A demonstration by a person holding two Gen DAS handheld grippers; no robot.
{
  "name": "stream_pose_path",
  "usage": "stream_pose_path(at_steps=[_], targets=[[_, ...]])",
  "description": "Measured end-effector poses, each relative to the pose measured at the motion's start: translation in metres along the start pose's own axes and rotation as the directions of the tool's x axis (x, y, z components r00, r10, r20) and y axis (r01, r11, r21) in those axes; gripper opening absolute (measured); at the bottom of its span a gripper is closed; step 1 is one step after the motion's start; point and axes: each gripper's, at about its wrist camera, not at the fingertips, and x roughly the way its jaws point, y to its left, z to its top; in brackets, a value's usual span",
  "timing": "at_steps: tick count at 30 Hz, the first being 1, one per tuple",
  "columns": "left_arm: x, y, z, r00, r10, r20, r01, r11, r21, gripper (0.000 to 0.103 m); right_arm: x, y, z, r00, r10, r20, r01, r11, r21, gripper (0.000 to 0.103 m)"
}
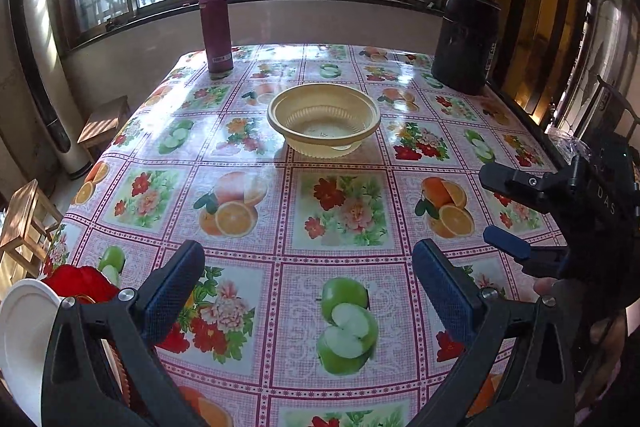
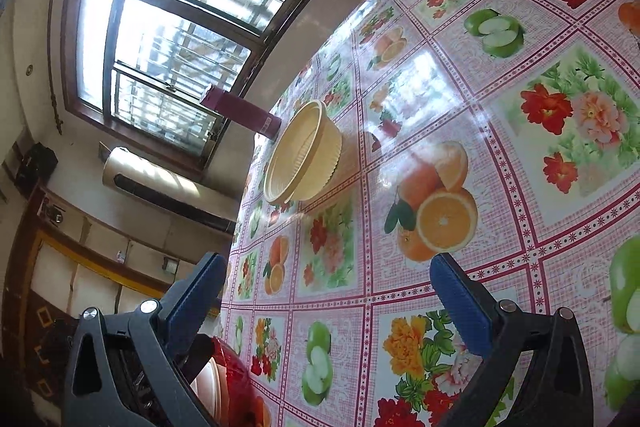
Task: Organize plates and bowls
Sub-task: 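Move the left tool across the table to the cream plate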
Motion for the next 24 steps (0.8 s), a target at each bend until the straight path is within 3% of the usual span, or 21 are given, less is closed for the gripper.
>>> stream_pose_path(at_steps=[24], targets=[[0.031,-0.015,0.015,1.0,-0.014,-0.026,0.014,1.0,0.019,0.103,0.001,-0.003,0.006,1.0,-0.012,-0.009,0.012,1.0,0.016,0.103]])
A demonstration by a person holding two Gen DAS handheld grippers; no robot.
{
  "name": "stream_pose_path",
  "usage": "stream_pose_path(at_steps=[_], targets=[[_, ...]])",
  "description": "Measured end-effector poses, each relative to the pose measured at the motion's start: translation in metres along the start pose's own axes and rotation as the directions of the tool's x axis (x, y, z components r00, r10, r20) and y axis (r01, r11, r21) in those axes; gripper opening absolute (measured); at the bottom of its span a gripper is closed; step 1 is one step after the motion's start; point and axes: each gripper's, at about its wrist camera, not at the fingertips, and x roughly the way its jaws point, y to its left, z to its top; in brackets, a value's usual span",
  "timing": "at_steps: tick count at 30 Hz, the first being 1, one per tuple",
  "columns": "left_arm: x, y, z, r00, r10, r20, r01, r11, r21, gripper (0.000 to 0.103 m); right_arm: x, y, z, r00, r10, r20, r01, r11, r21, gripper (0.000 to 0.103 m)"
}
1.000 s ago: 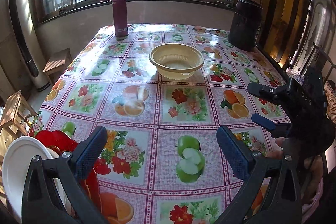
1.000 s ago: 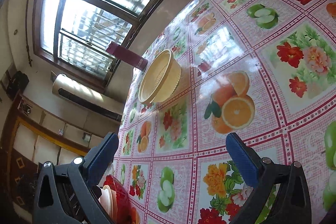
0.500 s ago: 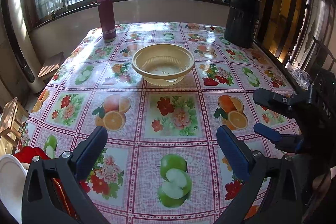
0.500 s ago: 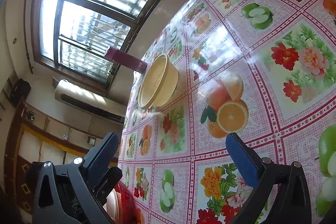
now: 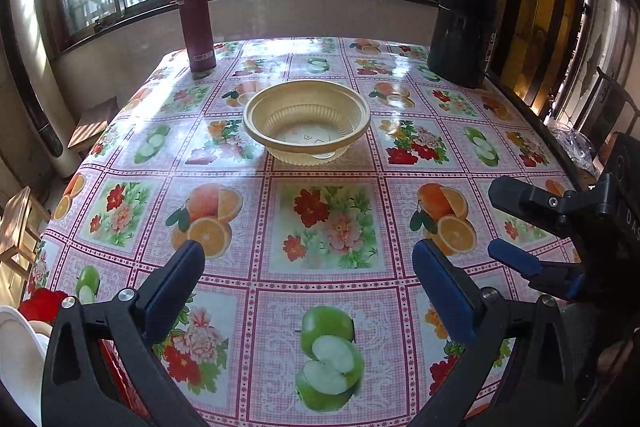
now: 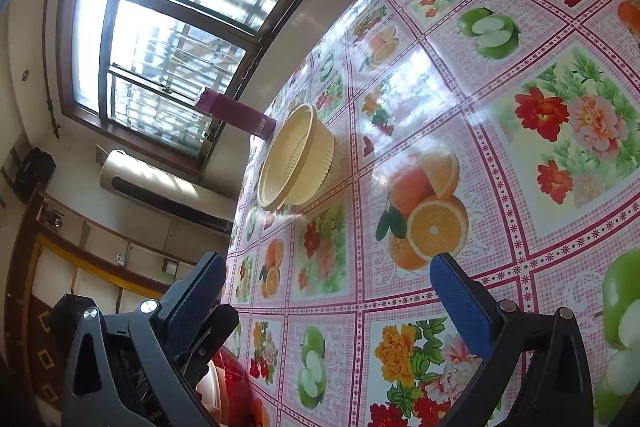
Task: Organize plates and bowls
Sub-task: 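Move the left tool across the table to the cream plate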
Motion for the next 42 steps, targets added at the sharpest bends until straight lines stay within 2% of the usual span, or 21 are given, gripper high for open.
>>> stream_pose_path(at_steps=[29,36,42], targets=[[0.014,0.008,0.006,0.999,0.014,-0.032,-0.014,1.0,-0.003,0.103,0.014,-0.001,0.003,1.0,-0.017,-0.017,0.017,1.0,-0.012,0.103],[0.011,0.013,0.009,0.999,0.021,-0.025,-0.021,1.0,0.003,0.103,0.015,0.034,0.021,1.0,-0.006,0.008,0.007,0.996,-0.087,0.103],[0.006,0.023,0.017,0.999,0.049,-0.008,-0.049,0.999,0.006,0.103,0.014,0.079,0.047,0.998,0.04,0.048,-0.032,0.988,-0.15,0.103]])
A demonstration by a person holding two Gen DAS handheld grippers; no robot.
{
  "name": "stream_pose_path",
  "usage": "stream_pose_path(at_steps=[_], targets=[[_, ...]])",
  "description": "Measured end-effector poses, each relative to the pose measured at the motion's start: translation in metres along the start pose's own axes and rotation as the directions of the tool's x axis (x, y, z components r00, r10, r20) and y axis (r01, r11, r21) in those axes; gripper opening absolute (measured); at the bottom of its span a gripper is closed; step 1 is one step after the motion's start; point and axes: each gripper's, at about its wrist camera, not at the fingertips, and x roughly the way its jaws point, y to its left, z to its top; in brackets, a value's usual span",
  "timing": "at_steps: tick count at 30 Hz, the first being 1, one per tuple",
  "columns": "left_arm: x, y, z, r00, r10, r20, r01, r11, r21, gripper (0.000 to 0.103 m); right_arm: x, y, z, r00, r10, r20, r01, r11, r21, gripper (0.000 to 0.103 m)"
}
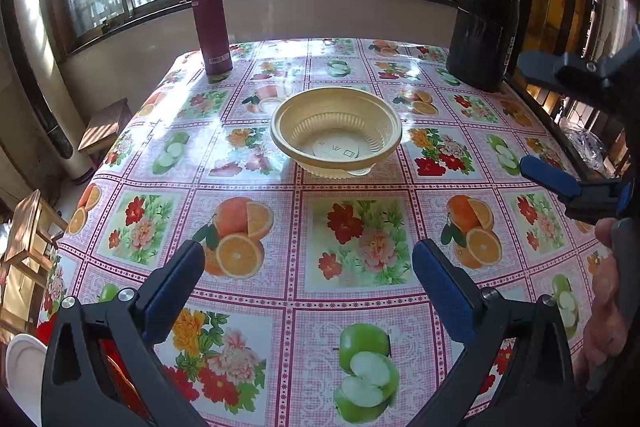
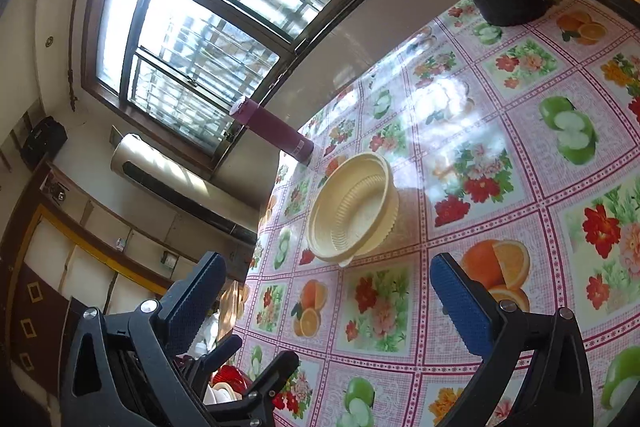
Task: Organize plates and bowls
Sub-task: 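Move the left tool across the table to the cream plate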
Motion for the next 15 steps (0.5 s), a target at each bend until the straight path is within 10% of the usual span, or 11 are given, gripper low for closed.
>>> stream_pose_path(at_steps=[15], targets=[[0.004,0.027,0.036,0.99,0.138,0.022,-0.138,0.99,0.018,0.103,0.056,0.046,0.039,0.998,0.057,-0.006,-0.057,0.998,-0.026,0.103]])
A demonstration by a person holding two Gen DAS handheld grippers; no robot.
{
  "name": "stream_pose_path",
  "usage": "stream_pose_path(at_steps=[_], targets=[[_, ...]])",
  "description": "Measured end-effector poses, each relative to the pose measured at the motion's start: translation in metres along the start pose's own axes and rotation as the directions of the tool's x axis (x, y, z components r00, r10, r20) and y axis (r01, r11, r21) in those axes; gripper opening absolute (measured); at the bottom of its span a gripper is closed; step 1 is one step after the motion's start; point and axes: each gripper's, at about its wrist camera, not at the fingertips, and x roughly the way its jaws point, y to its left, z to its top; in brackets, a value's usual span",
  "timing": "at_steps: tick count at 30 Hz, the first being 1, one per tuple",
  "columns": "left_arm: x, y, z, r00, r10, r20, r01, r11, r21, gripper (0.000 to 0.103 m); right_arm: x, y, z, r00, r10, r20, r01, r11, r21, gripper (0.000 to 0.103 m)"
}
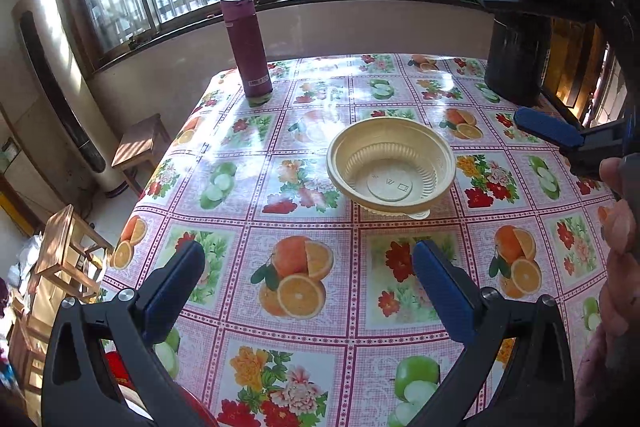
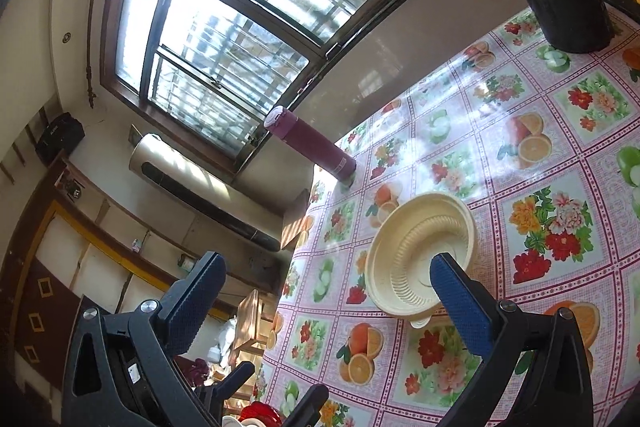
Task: Organize plates and bowls
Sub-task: 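Move the left tool across the table to the cream plate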
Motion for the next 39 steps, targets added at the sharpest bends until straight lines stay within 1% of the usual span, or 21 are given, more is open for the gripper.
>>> stream_pose_path(at_steps=[4,8,12,14,19,27,32,36,38,39], targets=[[0.014,0.005,0.011,0.999,0.044,-0.015,-0.044,0.999,-0.006,0.103,0.026,-0.012,0.004,0.996,-0.063,-0.061,0.063,0.998,0.0,0.103],[0.03,0.005,0.021,0.996,0.075,-0.039,-0.076,0.997,-0.014,0.103,0.037,-0.029,0.007,0.989,-0.131,-0.074,0.131,0.991,-0.002,0.103],[0.042,0.002,0.027,0.993,0.113,-0.042,-0.114,0.993,-0.015,0.103,0.044,-0.05,0.01,0.984,-0.154,-0.09,0.157,0.987,0.029,0.103],[0.049,0.001,0.029,0.992,0.118,-0.053,-0.12,0.992,-0.029,0.103,0.047,-0.06,0.012,0.981,-0.167,-0.097,0.172,0.984,0.042,0.103],[0.061,-0.005,0.034,0.99,0.126,-0.065,-0.129,0.99,-0.051,0.103,0.052,-0.075,0.014,0.977,-0.187,-0.106,0.194,0.979,0.055,0.103],[0.077,-0.01,0.041,0.989,0.123,-0.082,-0.129,0.99,-0.064,0.103,0.062,-0.089,0.014,0.976,-0.181,-0.12,0.19,0.979,0.069,0.103],[0.094,-0.011,0.044,0.987,0.123,-0.103,-0.131,0.989,-0.074,0.103,0.067,-0.092,0.015,0.975,-0.18,-0.127,0.19,0.979,0.071,0.103],[0.107,-0.013,0.047,0.985,0.126,-0.118,-0.135,0.988,-0.074,0.103,0.073,-0.09,0.019,0.974,-0.193,-0.121,0.199,0.979,0.041,0.103],[0.117,-0.013,0.048,0.982,0.132,-0.133,-0.142,0.987,-0.068,0.103,0.075,-0.086,0.022,0.981,-0.176,-0.084,0.177,0.984,-0.002,0.103],[0.124,-0.014,0.049,0.98,0.134,-0.147,-0.146,0.987,-0.073,0.103,0.077,-0.087,0.021,0.978,-0.193,-0.083,0.194,0.981,0.001,0.103]])
